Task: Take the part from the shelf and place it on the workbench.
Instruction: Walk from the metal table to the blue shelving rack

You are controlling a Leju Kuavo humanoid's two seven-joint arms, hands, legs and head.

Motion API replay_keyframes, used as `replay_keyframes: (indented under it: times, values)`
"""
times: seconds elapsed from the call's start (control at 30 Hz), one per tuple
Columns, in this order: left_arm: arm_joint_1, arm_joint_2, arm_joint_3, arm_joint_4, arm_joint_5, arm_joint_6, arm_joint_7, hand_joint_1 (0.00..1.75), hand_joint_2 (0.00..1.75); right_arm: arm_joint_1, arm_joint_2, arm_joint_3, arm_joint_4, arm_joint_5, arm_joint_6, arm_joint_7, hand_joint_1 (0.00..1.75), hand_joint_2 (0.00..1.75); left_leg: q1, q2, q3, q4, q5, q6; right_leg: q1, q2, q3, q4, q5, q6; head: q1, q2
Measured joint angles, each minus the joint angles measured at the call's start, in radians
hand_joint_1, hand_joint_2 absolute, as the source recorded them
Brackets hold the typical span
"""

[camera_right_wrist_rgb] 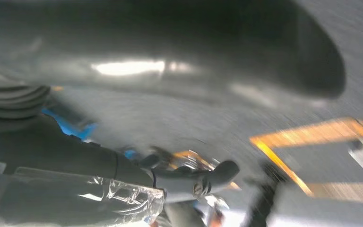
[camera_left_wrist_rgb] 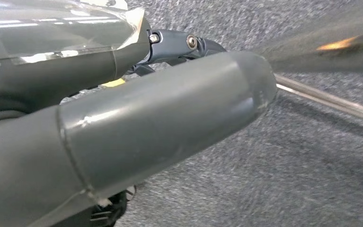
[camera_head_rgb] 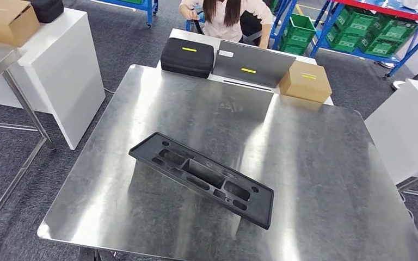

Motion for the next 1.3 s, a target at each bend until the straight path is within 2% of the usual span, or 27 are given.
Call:
replay_keyframes:
  times: [0.03,0.07,0.1,0.13,0.17,0.2,0.23,0.27,0.3,0.47,0.6,0.7,0.73,0.77,0.8,0.83,0.87,0.93,0.97,1.0,1.03,1.07,1.3]
  values:
    - [-0.001,0.000,0.000,0.000,-0.002,0.000,0.001,0.00,0.00,0.005,0.003,0.000,0.003,0.000,0.001,0.003,0.00,0.00,-0.005,-0.001,-0.001,0.001,0.000,0.003,-0.002,0.000,-0.001,0.002,0.000,0.000,0.001,0.000]
    - [-0.004,0.001,-0.001,0.000,-0.008,-0.002,0.005,0.00,0.00,0.014,0.011,0.001,0.010,0.001,0.009,0.012,0.00,0.00,-0.019,-0.004,-0.004,0.004,0.000,0.011,-0.012,0.002,-0.009,0.013,0.002,-0.002,0.002,0.000]
    - [-0.002,0.004,-0.005,0.000,-0.019,-0.007,0.011,0.00,0.00,0.023,0.022,0.004,0.022,0.001,0.022,0.022,0.00,0.00,-0.039,-0.012,-0.009,0.006,0.001,0.019,-0.025,0.011,-0.021,0.026,0.026,-0.022,0.004,0.000]
    - [0.002,0.010,-0.009,0.000,-0.030,-0.013,0.017,0.00,0.00,0.031,0.035,0.007,0.035,0.001,0.036,0.032,0.00,0.00,-0.061,-0.022,-0.013,0.009,0.001,0.026,-0.039,0.022,-0.035,0.040,0.063,-0.044,0.005,0.000]
    - [0.011,0.016,-0.013,0.000,-0.040,-0.018,0.022,0.00,0.00,0.034,0.047,0.009,0.048,-0.001,0.050,0.039,0.00,0.00,-0.080,-0.034,-0.015,0.011,0.000,0.032,-0.052,0.034,-0.048,0.051,0.118,-0.062,0.004,0.000]
    - [0.025,0.024,-0.017,0.000,-0.045,-0.021,0.025,0.00,0.00,0.032,0.057,0.011,0.056,-0.003,0.058,0.042,0.00,0.00,-0.091,-0.045,-0.015,0.011,-0.001,0.033,-0.060,0.044,-0.056,0.057,0.170,-0.074,0.004,0.000]
    - [0.039,0.031,-0.018,0.000,-0.048,-0.021,0.025,0.00,0.00,0.028,0.064,0.011,0.062,-0.006,0.060,0.042,0.00,0.00,-0.095,-0.051,-0.015,0.011,-0.003,0.034,-0.065,0.047,-0.060,0.060,0.199,-0.067,0.004,0.000]
    - [0.054,0.039,-0.018,0.000,-0.049,-0.021,0.026,0.00,0.00,0.023,0.071,0.011,0.067,-0.008,0.061,0.042,0.00,0.00,-0.097,-0.056,-0.017,0.011,-0.004,0.034,-0.071,0.048,-0.063,0.064,0.215,-0.059,0.004,0.000]
    - [0.068,0.047,-0.018,0.000,-0.049,-0.021,0.027,0.00,0.00,0.017,0.077,0.011,0.071,-0.010,0.062,0.042,0.00,0.00,-0.097,-0.060,-0.021,0.011,-0.004,0.034,-0.076,0.048,-0.066,0.068,0.214,-0.055,0.003,0.000]
    - [0.129,0.075,-0.018,0.000,-0.055,-0.023,0.040,0.00,0.00,0.013,0.093,0.011,0.085,-0.017,0.084,0.043,0.00,0.00,-0.094,-0.069,-0.040,0.010,-0.003,0.035,-0.092,0.048,-0.081,0.079,0.213,-0.054,0.004,0.000]
    - [0.147,0.086,-0.023,0.000,-0.076,-0.029,0.060,0.00,0.00,0.014,0.099,0.011,0.092,-0.027,0.128,0.031,0.00,0.00,-0.094,-0.069,-0.044,0.010,-0.003,0.035,-0.095,0.048,-0.087,0.081,0.210,-0.051,0.004,0.000]
    - [0.151,0.093,-0.027,0.000,-0.084,-0.031,0.066,0.00,0.00,0.013,0.103,0.011,0.097,-0.033,0.137,0.025,0.00,1.31,-0.102,-0.069,-0.046,0.010,-0.003,0.035,-0.095,0.048,-0.087,0.077,0.201,-0.038,0.004,0.000]
    - [0.152,0.095,-0.028,0.000,-0.085,-0.031,0.067,0.00,0.00,0.013,0.105,0.011,0.098,-0.033,0.138,0.022,0.00,1.75,-0.105,-0.069,-0.047,0.010,-0.003,0.035,-0.095,0.048,-0.087,0.075,0.197,-0.030,0.004,0.000]
    - [0.152,0.097,-0.028,0.000,-0.086,-0.031,0.067,0.00,0.00,0.014,0.106,0.011,0.099,-0.033,0.143,0.018,0.00,1.75,-0.109,-0.069,-0.047,0.010,-0.003,0.035,-0.096,0.048,-0.087,0.073,0.194,-0.016,0.004,0.000]
    - [0.153,0.099,-0.029,0.000,-0.088,-0.032,0.069,0.00,0.00,0.014,0.107,0.011,0.100,-0.033,0.150,0.010,0.00,1.75,-0.113,-0.069,-0.048,0.010,-0.003,0.036,-0.098,0.048,-0.087,0.071,0.192,0.007,0.004,0.000]
    - [0.154,0.101,-0.030,0.000,-0.090,-0.034,0.070,0.00,0.00,0.014,0.107,0.011,0.101,-0.033,0.161,-0.001,0.00,1.75,-0.115,-0.069,-0.048,0.011,-0.003,0.036,-0.101,0.048,-0.086,0.068,0.192,0.040,0.004,0.000]
    - [0.154,0.102,-0.032,0.000,-0.093,-0.037,0.073,0.00,0.00,0.014,0.108,0.011,0.102,-0.035,0.173,-0.013,0.00,1.75,-0.117,-0.069,-0.049,0.011,-0.003,0.037,-0.106,0.048,-0.086,0.063,0.192,0.085,0.003,0.000]
    - [0.155,0.104,-0.038,0.000,-0.099,-0.042,0.078,0.00,0.00,0.014,0.109,0.011,0.105,-0.041,0.192,-0.031,0.00,1.75,-0.117,-0.069,-0.051,0.011,-0.002,0.038,-0.115,0.048,-0.080,0.049,0.193,0.190,0.004,0.000]
    - [0.155,0.105,-0.040,0.000,-0.102,-0.045,0.080,0.00,0.00,0.014,0.110,0.011,0.106,-0.043,0.199,-0.036,0.00,1.75,-0.117,-0.069,-0.052,0.011,-0.001,0.039,-0.119,0.048,-0.077,0.042,0.192,0.237,0.004,0.000]
    - [0.156,0.105,-0.042,0.000,-0.104,-0.047,0.083,0.00,0.00,0.014,0.110,0.011,0.106,-0.045,0.205,-0.038,0.00,1.75,-0.117,-0.069,-0.053,0.011,-0.001,0.039,-0.122,0.048,-0.073,0.038,0.192,0.270,0.003,0.000]
    - [0.156,0.105,-0.044,0.000,-0.106,-0.049,0.086,0.00,0.00,0.015,0.110,0.011,0.107,-0.045,0.209,-0.039,0.00,1.75,-0.116,-0.069,-0.053,0.011,0.000,0.039,-0.124,0.048,-0.072,0.036,0.192,0.290,0.003,0.000]
    - [0.157,0.105,-0.045,0.000,-0.109,-0.050,0.089,0.00,0.00,0.015,0.110,0.011,0.107,-0.045,0.212,-0.040,0.00,1.75,-0.115,-0.069,-0.054,0.011,0.001,0.039,-0.124,0.048,-0.071,0.036,0.192,0.296,0.003,0.000]
    - [0.160,0.104,-0.057,0.000,-0.123,-0.056,0.106,0.00,0.00,0.018,0.109,0.014,0.108,-0.044,0.248,-0.053,0.00,1.75,-0.105,-0.069,-0.053,0.011,0.004,0.034,-0.122,0.048,-0.072,0.036,0.191,0.296,0.003,0.000]
